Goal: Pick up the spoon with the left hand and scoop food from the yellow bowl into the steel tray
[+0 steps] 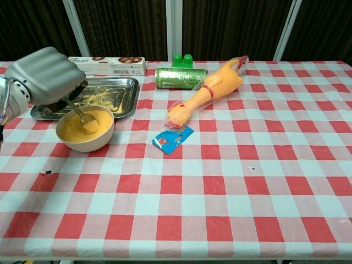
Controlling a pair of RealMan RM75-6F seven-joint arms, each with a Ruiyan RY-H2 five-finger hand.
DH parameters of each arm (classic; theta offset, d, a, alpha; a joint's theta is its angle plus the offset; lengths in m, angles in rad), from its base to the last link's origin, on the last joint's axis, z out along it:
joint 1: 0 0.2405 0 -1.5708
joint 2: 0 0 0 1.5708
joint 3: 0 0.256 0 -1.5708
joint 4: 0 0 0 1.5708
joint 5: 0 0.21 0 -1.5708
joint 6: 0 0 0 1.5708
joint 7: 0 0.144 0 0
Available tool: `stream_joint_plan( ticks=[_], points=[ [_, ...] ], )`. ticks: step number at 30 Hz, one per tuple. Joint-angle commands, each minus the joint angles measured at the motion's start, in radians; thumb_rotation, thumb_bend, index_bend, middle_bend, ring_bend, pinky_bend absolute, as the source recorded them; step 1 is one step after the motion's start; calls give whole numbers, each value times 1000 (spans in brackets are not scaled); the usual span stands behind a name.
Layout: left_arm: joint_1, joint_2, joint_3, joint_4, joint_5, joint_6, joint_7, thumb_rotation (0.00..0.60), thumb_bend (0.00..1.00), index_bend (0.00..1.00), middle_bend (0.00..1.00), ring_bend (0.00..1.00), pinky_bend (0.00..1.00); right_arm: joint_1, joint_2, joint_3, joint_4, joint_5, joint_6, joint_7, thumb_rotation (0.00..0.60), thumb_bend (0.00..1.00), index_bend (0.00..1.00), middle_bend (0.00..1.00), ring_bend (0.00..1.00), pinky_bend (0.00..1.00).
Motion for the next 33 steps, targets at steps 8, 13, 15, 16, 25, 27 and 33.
stream_joint_plan(
  ticks=[8, 13, 15, 16, 25, 27, 33],
  points=[
    [-26, 25, -5, 15, 3, -3, 16, 600, 413, 735, 960, 933, 963, 0, 0, 1, -2, 1, -1, -4, 600, 157, 0, 121, 0, 35],
    [-22, -45, 57, 123, 86, 53, 101, 600, 413, 735, 961, 933, 963, 0, 0, 2, -4, 10, -5, -10, 600, 156, 0, 121, 0, 35],
    [-16, -78, 85, 179, 132, 80, 130, 600, 414, 735, 961, 934, 963, 0, 1, 2, -6, 13, -7, -11, 600, 156, 0, 121, 0, 35],
    [-13, -90, 95, 202, 151, 90, 139, 600, 414, 735, 961, 934, 963, -1, 2, 3, -7, 13, -6, -13, 600, 156, 0, 121, 0, 35],
    [25, -159, 112, 273, 218, 132, 168, 600, 414, 735, 961, 935, 964, -1, 1, 3, -11, 11, -6, -17, 600, 155, 0, 124, 0, 35],
    [32, -166, 112, 273, 221, 127, 171, 600, 415, 735, 961, 935, 963, -2, 0, 3, -12, 11, -3, -17, 600, 155, 0, 124, 0, 35],
    [47, -152, 88, 227, 205, 85, 108, 600, 416, 735, 961, 936, 963, -3, 0, 3, -13, 8, -1, -17, 600, 155, 0, 124, 0, 35]
  ],
)
